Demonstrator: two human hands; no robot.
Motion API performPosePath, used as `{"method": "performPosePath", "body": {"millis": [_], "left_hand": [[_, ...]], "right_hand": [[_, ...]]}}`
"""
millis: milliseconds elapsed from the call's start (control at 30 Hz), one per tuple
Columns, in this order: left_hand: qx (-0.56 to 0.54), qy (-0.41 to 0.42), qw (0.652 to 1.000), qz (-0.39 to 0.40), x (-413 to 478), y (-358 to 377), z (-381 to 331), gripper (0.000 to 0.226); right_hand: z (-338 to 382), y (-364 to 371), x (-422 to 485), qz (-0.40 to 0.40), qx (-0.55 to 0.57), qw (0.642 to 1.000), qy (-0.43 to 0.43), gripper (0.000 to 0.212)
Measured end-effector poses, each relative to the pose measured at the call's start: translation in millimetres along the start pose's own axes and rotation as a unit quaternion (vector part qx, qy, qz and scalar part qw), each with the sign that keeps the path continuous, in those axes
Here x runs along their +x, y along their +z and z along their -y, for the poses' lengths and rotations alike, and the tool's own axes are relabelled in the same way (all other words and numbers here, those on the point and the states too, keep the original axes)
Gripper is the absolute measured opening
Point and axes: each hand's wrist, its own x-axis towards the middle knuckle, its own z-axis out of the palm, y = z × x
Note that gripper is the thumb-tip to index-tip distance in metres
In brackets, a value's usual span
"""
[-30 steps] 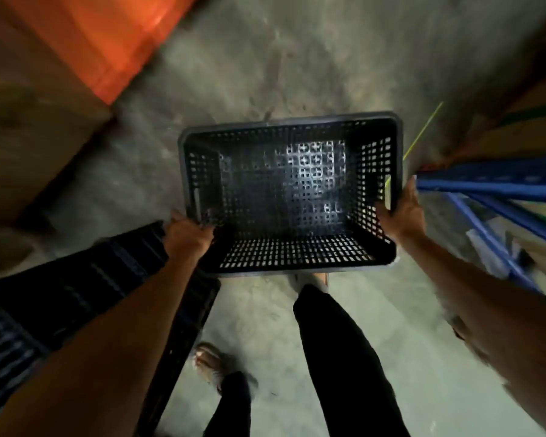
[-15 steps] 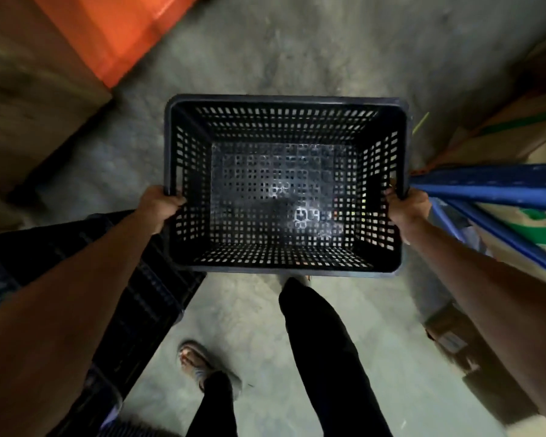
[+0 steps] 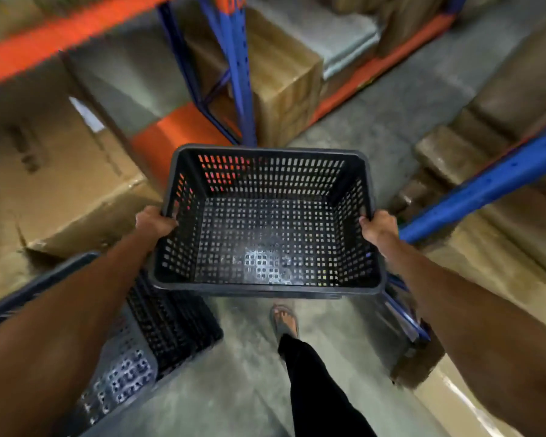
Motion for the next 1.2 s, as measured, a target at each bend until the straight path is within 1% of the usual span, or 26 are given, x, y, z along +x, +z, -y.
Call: {"method": "performPosePath", "body": {"millis": [100,167,200,233,300,400,433,467,500,567,667,733,800,867,967,1067,1200], "left_hand": [[-0.011,0.062,0.997,-0.034,-53,-83,-12,0.033],[-0.029,0.106,0.993,-0.043,-89,-129,-18,0.017],[-0.033,0.125,0.989,-0.068,-124,-159,-9,0.007],[-0.019,0.139,0.986,-0.09,-150,-181,-3,0.003],[0.001,0.157,0.978,-0.134,-191,-219,8,0.01],[-0.013,0.171,0.97,-0.173,-262,-277,60,0.011],[-0.018,0.165,0.966,-0.199,-273,-287,70,0.018],[-0.023,0.156,0.959,-0.234,-289,-302,92,0.029],[-0.032,0.146,0.956,-0.252,-301,-312,111,0.037],[-0.054,0.133,0.949,-0.281,-317,-325,145,0.039],[-0.023,0.087,0.935,-0.343,-343,-345,206,0.038],[0.001,0.065,0.925,-0.373,-354,-352,245,0.041],[0.007,0.058,0.924,-0.377,-359,-354,280,0.038],[-0.003,0.046,0.926,-0.374,-358,-349,309,0.035],[-0.001,0.003,0.924,-0.382,-348,-332,358,0.032],[0.016,-0.03,0.925,-0.377,-331,-313,389,0.037],[0.002,-0.052,0.919,-0.39,-312,-290,416,0.041]], "right_hand": [[40,-79,-53,-0.033,-0.006,0.998,-0.06,0.051],[62,-127,-84,-0.064,-0.007,0.993,-0.103,0.049],[73,-153,-113,-0.089,-0.005,0.986,-0.139,0.047],[83,-173,-138,-0.1,-0.004,0.983,-0.156,0.044],[105,-213,-176,-0.122,-0.019,0.971,-0.206,0.04],[138,-247,-250,-0.154,-0.036,0.948,-0.276,0.035],[146,-254,-266,-0.16,-0.028,0.945,-0.284,0.033],[158,-255,-287,-0.165,-0.027,0.935,-0.311,0.032],[166,-251,-307,-0.164,-0.024,0.931,-0.326,0.032],[184,-241,-333,-0.156,-0.012,0.922,-0.355,0.032],[220,-212,-368,-0.122,0.003,0.906,-0.405,0.031],[242,-186,-382,-0.092,0.005,0.905,-0.415,0.031],[259,-154,-394,-0.067,0.011,0.907,-0.416,0.033],[269,-126,-402,-0.059,0.006,0.906,-0.419,0.035],[284,-68,-409,-0.036,-0.007,0.906,-0.422,0.036],[293,-18,-407,-0.012,-0.013,0.908,-0.419,0.037],[299,31,-406,0.001,-0.002,0.913,-0.409,0.038]]}}
